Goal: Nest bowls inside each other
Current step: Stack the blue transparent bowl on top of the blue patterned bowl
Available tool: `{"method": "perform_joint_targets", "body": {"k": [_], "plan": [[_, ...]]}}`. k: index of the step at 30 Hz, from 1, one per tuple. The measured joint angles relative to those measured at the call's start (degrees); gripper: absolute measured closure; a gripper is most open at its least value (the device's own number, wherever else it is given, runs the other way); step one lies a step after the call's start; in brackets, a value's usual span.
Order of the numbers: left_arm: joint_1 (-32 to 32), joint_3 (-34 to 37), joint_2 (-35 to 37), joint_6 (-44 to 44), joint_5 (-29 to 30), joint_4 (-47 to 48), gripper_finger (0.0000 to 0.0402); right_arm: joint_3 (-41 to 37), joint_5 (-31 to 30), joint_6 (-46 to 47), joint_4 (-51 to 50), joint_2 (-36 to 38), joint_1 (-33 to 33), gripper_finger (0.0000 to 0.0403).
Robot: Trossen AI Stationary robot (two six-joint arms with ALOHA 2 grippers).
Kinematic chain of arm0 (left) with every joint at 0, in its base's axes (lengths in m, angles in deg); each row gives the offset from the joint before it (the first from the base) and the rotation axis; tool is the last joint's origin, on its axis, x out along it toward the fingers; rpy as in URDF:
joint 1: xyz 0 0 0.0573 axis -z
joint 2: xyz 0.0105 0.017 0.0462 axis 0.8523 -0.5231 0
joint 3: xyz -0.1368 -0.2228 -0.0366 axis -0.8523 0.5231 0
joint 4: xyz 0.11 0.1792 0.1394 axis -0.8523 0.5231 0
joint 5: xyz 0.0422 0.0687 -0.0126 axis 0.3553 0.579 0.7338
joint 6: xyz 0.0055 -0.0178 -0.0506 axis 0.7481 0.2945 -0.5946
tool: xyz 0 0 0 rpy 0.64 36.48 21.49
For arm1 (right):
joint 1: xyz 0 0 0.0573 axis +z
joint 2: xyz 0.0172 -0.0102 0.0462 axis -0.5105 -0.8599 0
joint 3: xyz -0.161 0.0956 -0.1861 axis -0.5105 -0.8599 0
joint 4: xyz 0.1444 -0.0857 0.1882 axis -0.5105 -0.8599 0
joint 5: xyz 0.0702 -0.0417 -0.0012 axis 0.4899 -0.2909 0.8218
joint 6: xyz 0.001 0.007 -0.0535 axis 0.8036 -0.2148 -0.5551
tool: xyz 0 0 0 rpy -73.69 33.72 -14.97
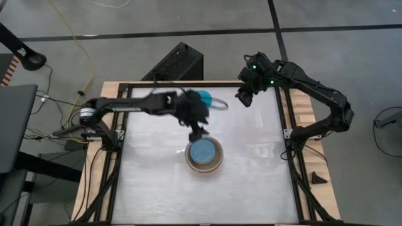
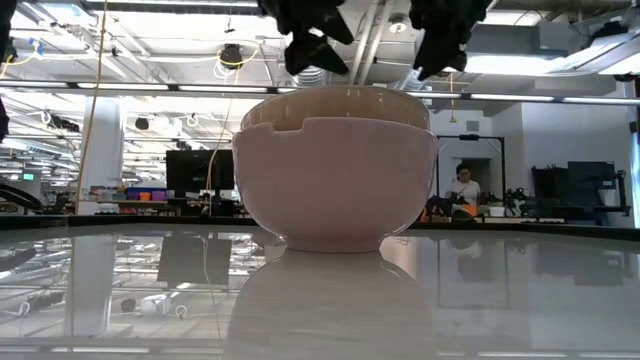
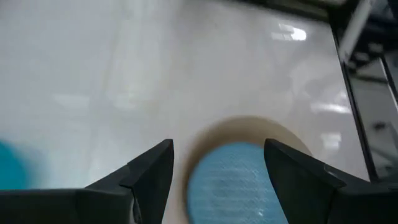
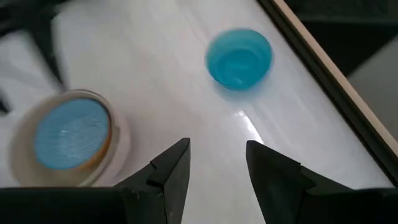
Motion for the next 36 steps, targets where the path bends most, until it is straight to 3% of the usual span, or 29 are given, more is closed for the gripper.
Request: {"method": "perform_joint_targets", "body": {"k": [9, 14, 18, 29, 36], "plan": [[-10.67, 0.0, 11.57, 1.9, 0.01, 1.98, 0.0164, 0.0, 3.35, 0.61, 10.85, -2.5, 8.29, 0.0211], [-15.3, 0.0, 17.63, 3.64, -0.06, 3.84, 0.0164, -0.02, 3.93, 0.66, 16.01, -8.1, 12.19, 0.0211], [-18.94, 0.0, 21.77, 5.66, 0.08, 7.64, 0.0164, -0.04, 7.96, 2.09, 20.61, -13.9, 13.38, 0.0211], [-27.55, 0.02, 31.64, 8.47, -1.34, 16.09, 0.0164, -0.01, 9.37, 2.21, 32.39, -25.17, 9.89, 0.0208], [-31.02, 0.02, 36.89, 9.14, -1.69, 21.05, 0.0164, -0.04, 12.35, 2.03, 32.47, -28.87, 6.78, 0.0171]]}}
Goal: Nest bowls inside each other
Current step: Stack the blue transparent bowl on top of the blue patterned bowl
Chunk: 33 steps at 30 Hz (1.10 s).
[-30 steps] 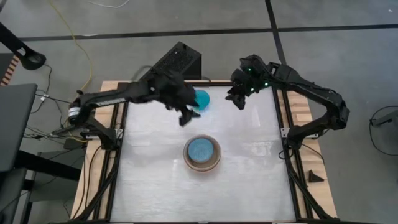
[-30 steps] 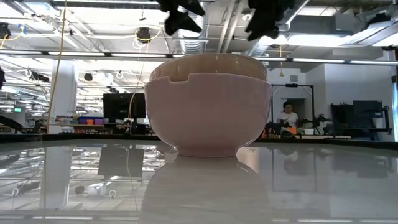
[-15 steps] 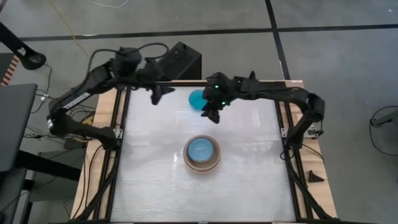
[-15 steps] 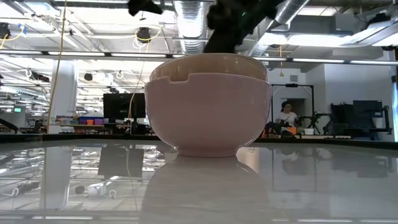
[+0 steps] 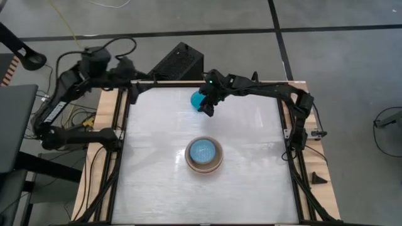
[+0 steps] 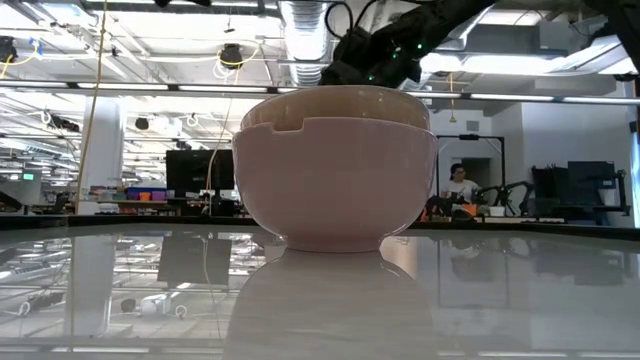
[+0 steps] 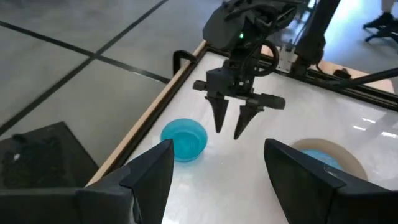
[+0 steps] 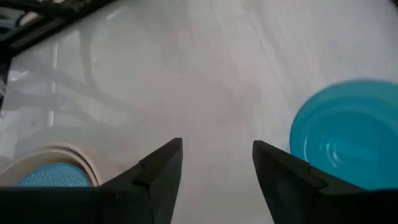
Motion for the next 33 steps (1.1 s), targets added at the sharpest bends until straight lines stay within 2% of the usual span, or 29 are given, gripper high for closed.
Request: {"method": "perform_joint_targets", "body": {"k": [9, 12, 24, 28, 33], "plan": [[-2.06, 1.7, 7.22, -2.02, 0.16, 3.92, 0.0164, 0.02, 0.1, -0.55, 0.51, -1.99, -1.14, 0.0163], [-2.06, 6.75, 11.66, -5.48, -0.09, 0.86, 0.0164, 0.07, 0.08, -0.68, 1.34, -3.61, -1.69, 0.0163], [-2.05, 34.31, 29.21, -23.67, -1.5, -19.92, 0.0164, 0.02, -0.36, -2.85, 3.19, -9.26, -3.92, 0.0163], [-2.01, 38.67, 32.06, -27.48, -1.95, -23.6, 0.0164, 0.02, -0.67, -3.55, 2.98, -11.55, -4.3, 0.0163], [-2.01, 39.43, 32.98, -28.65, -2.08, -24.43, 0.0164, 0.02, -1.56, -3.5, 3.41, -14.12, -4.26, 0.0163]]}}
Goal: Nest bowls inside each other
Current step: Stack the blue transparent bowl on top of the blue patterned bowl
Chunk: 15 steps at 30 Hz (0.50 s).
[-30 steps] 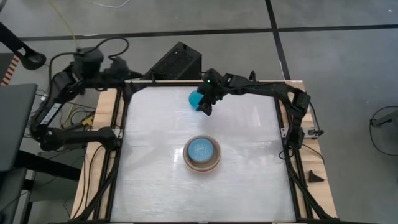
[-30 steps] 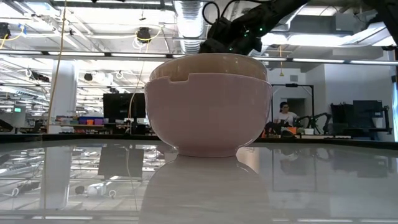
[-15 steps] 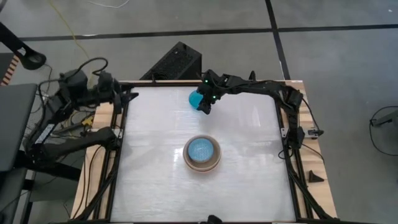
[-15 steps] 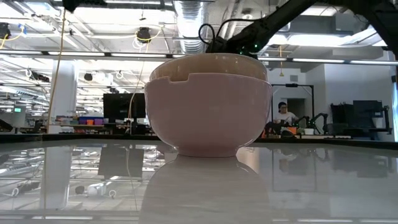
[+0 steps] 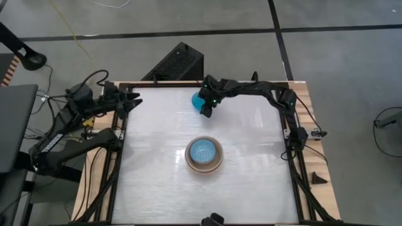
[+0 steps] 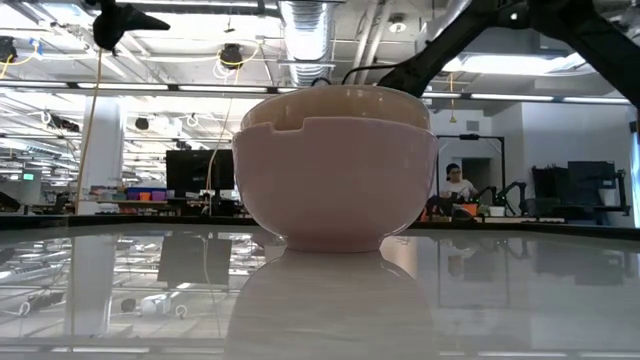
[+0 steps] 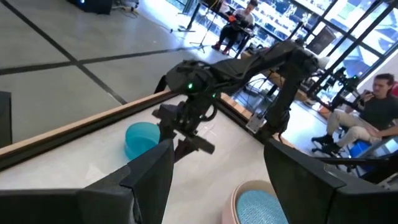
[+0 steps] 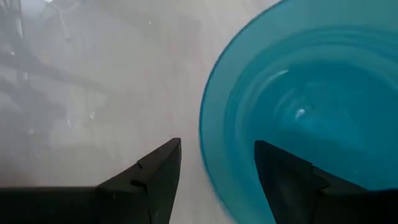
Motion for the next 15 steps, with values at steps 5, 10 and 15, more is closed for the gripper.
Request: {"method": "perform_joint_targets", "body": {"k": [5, 10, 15], "plan": [[0.02, 0.0, -0.03, -0.49, -0.19, -0.05, 0.0164, 0.0, -3.14, 0.52, -0.21, -1.13, 0.62, 0.0171], [0.02, 0.0, -0.03, -0.9, -0.28, -0.05, 0.0164, 0.0, 0.41, 2.62, -0.34, -1.14, 0.45, 0.0251], [0.02, 0.0, -0.03, -0.81, -0.24, -0.02, 0.0164, 0.2, 12.68, 4.87, 1.14, -0.56, -0.36, 0.0377]]}}
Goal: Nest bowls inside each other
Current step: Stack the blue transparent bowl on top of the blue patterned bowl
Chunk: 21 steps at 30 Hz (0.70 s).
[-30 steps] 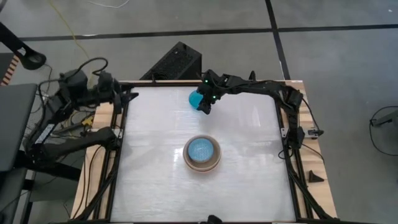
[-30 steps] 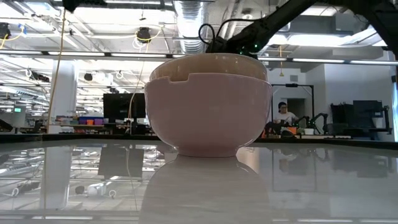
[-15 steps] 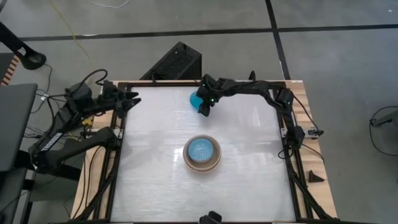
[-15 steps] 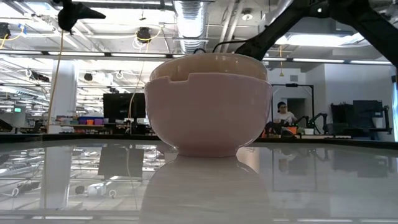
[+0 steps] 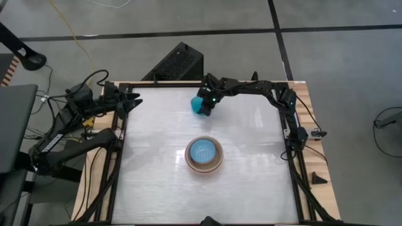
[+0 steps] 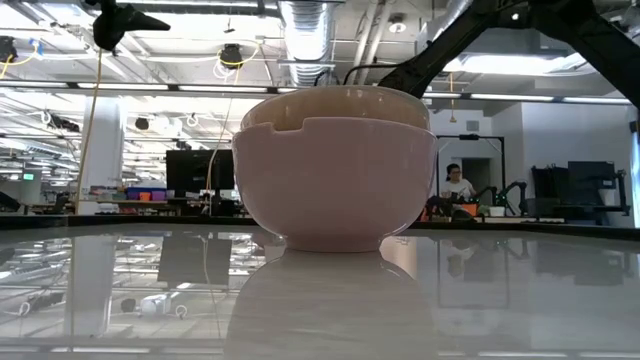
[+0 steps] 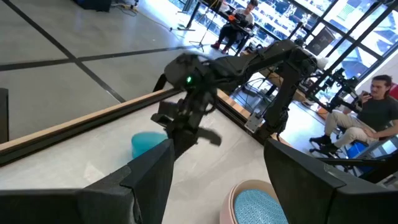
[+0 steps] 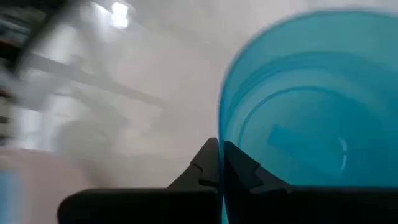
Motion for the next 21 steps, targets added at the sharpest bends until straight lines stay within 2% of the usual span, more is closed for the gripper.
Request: {"method": "perform_joint_targets", "body": {"k": [2, 7, 12, 17, 21], "plan": [[0.0, 0.0, 0.0, 0.18, 0.0, 0.0, 0.0164, 0.04, 2.83, 1.31, 0.3, 0.92, 0.07, 0.0378], [0.0, 0.0, 0.0, 0.8, 0.02, 0.01, 0.0164, -0.28, 5.23, 5.56, 1.67, 4.12, 0.67, 0.0358], [0.0, 0.0, 0.0, 1.88, 0.15, 0.02, 0.0164, -0.26, 6.76, 6.11, 2.03, 10.8, 2.2, 0.0379], [0.01, 0.0, -0.28, 2.74, 0.36, 0.02, 0.0164, -0.26, 6.71, 8.62, 2.56, 18.18, 5.63, 0.0379], [0.02, 0.0, -1.08, 3.41, 0.31, 0.02, 0.0164, -0.24, 2.92, 10.45, 3.06, 24.08, 9.59, 0.0374]]}}
